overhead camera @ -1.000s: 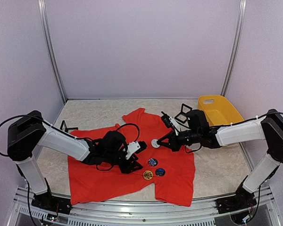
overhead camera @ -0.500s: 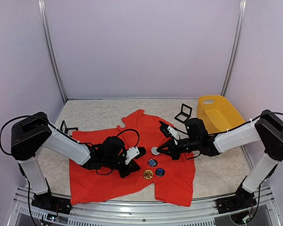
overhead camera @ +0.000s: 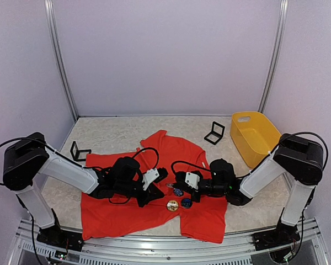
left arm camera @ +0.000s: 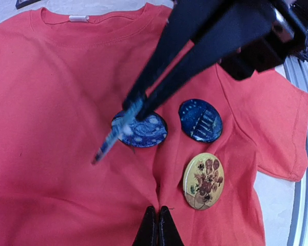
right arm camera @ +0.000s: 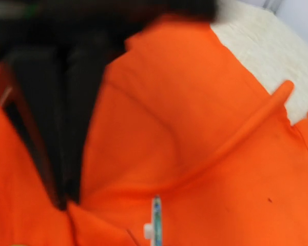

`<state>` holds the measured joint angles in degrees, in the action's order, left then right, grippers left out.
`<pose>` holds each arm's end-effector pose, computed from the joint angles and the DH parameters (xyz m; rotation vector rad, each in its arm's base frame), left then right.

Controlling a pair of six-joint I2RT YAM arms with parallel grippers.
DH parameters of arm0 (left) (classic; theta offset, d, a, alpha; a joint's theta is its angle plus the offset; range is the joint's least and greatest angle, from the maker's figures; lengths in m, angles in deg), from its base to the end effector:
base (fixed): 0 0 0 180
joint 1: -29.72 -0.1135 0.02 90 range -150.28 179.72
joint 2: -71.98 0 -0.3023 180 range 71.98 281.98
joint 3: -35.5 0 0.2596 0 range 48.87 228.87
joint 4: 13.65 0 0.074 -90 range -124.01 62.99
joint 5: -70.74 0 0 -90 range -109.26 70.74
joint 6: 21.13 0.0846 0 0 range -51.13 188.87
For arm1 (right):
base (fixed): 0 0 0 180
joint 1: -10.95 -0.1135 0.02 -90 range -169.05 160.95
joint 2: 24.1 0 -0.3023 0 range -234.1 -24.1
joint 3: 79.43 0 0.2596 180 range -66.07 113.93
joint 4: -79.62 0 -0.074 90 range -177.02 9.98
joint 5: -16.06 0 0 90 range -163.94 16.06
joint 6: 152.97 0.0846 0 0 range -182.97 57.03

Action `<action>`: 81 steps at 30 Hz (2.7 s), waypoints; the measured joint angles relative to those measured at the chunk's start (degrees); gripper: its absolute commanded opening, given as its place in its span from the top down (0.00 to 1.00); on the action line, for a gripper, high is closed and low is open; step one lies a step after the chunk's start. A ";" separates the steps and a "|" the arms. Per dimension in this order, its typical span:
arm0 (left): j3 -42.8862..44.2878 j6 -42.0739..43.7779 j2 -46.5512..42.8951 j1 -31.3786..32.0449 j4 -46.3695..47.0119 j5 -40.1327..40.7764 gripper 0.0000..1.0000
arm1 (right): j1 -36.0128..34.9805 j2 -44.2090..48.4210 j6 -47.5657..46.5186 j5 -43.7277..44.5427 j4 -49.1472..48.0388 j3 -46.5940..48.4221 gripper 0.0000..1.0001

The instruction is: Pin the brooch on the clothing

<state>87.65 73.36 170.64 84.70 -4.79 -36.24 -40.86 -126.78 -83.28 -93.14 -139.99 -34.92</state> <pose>0.1903 -0.3146 0.1294 1.2943 1.9238 -0.7970 0.2064 0.3073 0.1389 -1.3200 1.4158 0.6879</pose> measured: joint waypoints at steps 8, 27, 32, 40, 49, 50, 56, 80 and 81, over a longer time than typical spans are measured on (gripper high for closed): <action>-0.02 -0.70 -0.90 -0.22 0.46 -1.14 1.00 | -4.33 -6.75 -8.74 4.57 -7.72 -0.17 1.00; -0.46 -2.99 -1.44 -2.32 1.81 -5.14 1.00 | -4.74 -6.82 -7.98 0.83 -12.72 -3.58 1.00; -1.07 -2.99 -1.44 -2.43 1.88 -5.77 1.00 | -4.57 -5.66 -5.55 -1.68 -12.98 -4.42 1.00; -1.60 -3.04 -1.92 -3.21 3.63 -5.51 1.00 | -4.44 -4.98 -0.94 -8.44 -17.42 -4.66 1.00; -3.85 -3.26 -3.54 -3.26 4.83 -5.49 0.70 | -4.31 -4.96 0.26 -4.96 -20.33 -4.74 1.00; -4.04 -3.48 -3.56 -3.26 4.85 -5.20 0.66 | -4.31 -4.94 0.02 -4.13 -20.26 -4.68 1.00; -2.93 2.23 -4.55 -0.07 -0.59 3.23 0.62 | -3.80 -4.96 -1.29 1.57 -20.65 -4.55 1.00; 15.19 24.37 4.07 4.04 -29.49 11.19 0.84 | -1.57 -4.96 0.55 2.05 -16.81 -4.55 1.00; 15.19 24.37 4.20 4.04 -29.66 11.19 0.91 | -1.57 -4.96 0.55 1.86 -16.68 -4.55 1.00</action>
<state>102.84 97.73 174.83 88.75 -34.45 -25.05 -42.44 -131.74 -82.74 -91.28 -156.66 -39.46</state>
